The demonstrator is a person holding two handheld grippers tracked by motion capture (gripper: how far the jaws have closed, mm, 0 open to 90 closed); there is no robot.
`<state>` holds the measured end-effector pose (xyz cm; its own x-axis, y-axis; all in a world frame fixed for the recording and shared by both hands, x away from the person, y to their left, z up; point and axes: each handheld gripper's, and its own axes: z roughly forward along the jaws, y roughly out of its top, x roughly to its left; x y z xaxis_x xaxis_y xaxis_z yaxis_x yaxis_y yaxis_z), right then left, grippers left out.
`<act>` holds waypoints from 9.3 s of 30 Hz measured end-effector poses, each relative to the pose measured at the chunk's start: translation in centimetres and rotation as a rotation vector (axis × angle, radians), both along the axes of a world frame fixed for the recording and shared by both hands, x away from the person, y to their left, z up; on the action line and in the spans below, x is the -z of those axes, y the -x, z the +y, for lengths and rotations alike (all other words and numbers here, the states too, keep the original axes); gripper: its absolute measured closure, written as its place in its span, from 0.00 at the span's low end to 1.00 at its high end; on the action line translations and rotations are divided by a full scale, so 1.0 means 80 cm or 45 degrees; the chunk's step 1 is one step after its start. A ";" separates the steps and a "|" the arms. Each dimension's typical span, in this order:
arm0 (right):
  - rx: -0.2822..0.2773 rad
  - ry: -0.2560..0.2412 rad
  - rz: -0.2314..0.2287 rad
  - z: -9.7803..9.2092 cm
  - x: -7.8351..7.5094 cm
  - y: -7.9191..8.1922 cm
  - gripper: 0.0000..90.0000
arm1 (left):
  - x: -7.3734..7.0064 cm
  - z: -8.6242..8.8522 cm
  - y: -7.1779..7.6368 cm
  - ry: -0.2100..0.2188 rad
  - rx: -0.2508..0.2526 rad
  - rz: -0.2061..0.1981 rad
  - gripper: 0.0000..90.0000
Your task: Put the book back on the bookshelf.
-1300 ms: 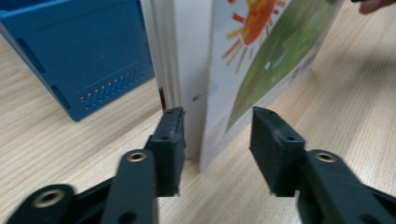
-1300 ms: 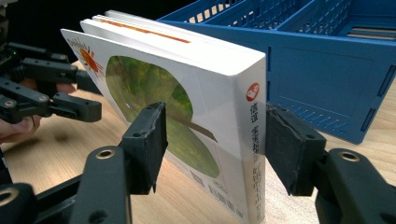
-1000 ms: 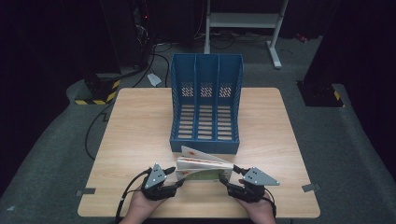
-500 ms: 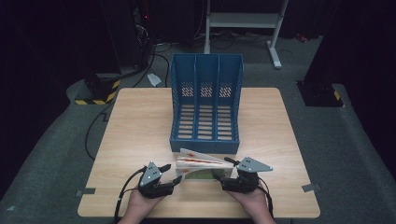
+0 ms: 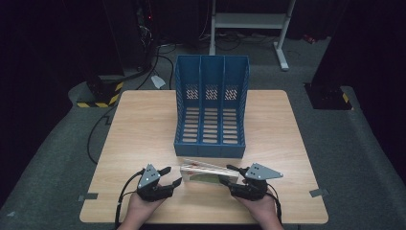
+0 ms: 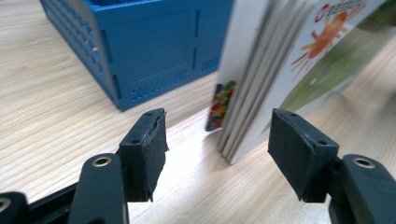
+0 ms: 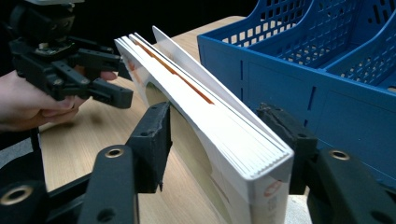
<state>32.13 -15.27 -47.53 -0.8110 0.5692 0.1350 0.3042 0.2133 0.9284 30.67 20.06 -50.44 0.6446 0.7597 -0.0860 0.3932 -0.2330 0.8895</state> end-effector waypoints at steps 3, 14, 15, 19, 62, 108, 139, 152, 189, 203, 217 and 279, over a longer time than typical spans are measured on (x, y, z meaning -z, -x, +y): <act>-0.004 -0.009 -0.009 0.000 -0.001 0.004 0.61 | 0.001 0.005 -0.003 -0.013 -0.026 0.002 0.41; -0.016 -0.020 -0.033 0.009 -0.003 0.019 0.70 | 0.020 0.029 -0.023 -0.282 -0.240 0.071 0.41; -0.011 -0.022 -0.036 0.010 -0.003 0.020 0.71 | 0.022 0.032 -0.026 -0.281 -0.259 0.084 0.41; 0.013 -0.018 -0.040 0.017 -0.003 0.023 0.75 | 0.025 0.034 -0.030 -0.330 -0.301 0.104 0.40; 0.166 0.142 -0.037 0.056 -0.016 0.025 0.77 | 0.029 0.039 -0.036 -0.308 -0.326 0.168 0.40; 0.242 0.120 -0.091 0.044 -0.045 0.034 0.84 | 0.029 0.041 -0.038 -0.281 -0.311 0.194 0.40; 0.369 0.042 -0.210 0.016 -0.126 0.014 0.84 | 0.029 0.040 -0.038 -0.277 -0.299 0.200 0.38; 0.467 0.028 -0.205 0.003 -0.139 -0.013 0.84 | 0.029 0.039 -0.038 -0.278 -0.296 0.199 0.36; 0.804 0.057 -0.113 0.005 -0.150 -0.129 0.84 | 0.029 0.039 -0.038 -0.275 -0.292 0.201 0.36; 0.860 0.122 -0.063 0.034 -0.127 -0.176 0.84 | 0.030 0.039 -0.038 -0.270 -0.293 0.200 0.36; 0.879 0.196 -0.022 0.054 -0.093 -0.212 0.84 | 0.030 0.039 -0.038 -0.270 -0.294 0.200 0.36; 0.807 0.417 0.214 0.040 -0.078 -0.202 0.72 | 0.030 0.038 -0.038 -0.272 -0.273 0.193 0.37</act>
